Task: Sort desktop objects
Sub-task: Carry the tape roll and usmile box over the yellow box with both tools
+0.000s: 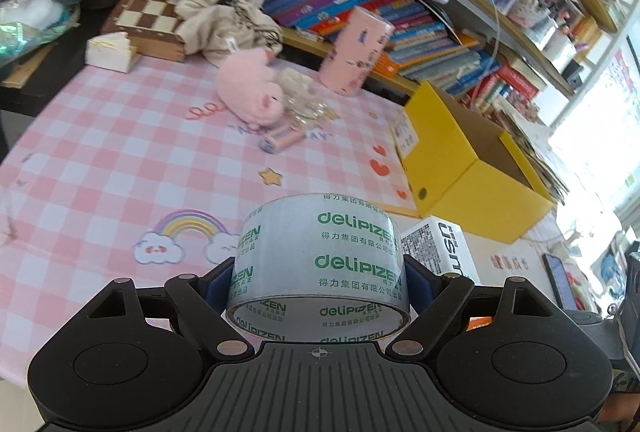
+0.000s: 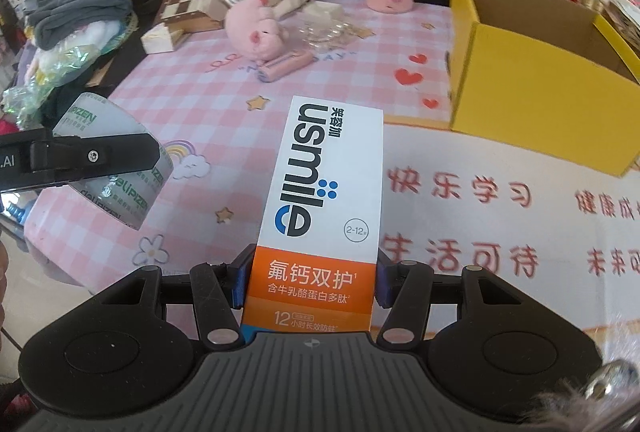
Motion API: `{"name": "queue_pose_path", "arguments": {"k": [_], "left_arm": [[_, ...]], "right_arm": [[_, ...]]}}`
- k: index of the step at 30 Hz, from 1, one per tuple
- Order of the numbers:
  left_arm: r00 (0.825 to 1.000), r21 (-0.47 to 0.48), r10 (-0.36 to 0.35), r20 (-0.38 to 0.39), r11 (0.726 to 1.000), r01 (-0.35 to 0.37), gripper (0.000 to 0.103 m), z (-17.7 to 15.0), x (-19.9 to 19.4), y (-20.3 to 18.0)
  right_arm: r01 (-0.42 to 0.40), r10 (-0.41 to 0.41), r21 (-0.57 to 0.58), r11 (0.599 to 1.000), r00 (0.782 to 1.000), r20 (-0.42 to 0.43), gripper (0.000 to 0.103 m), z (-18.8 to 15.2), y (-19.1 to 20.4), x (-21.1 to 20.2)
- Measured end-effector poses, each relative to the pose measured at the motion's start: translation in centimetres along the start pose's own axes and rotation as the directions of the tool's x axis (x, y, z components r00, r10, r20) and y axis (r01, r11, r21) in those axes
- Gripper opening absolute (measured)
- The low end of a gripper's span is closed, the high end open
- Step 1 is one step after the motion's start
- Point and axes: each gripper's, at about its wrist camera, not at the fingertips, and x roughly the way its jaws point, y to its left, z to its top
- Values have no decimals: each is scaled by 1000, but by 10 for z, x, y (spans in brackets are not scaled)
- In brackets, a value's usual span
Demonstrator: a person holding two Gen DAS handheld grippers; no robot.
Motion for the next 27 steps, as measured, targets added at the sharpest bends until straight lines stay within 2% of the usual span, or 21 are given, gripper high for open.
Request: {"name": "queue_pose_path", "arguments": {"k": [11, 27], "left_arm": [[995, 42, -68, -70, 997, 72, 85, -4, 22, -21], [986, 108, -114, -125, 986, 128, 85, -2, 47, -57]], "right_arm": [[70, -68, 97, 993, 997, -23, 53, -18, -26, -10], [126, -125, 222, 967, 992, -19, 53, -32, -67, -25]]}}
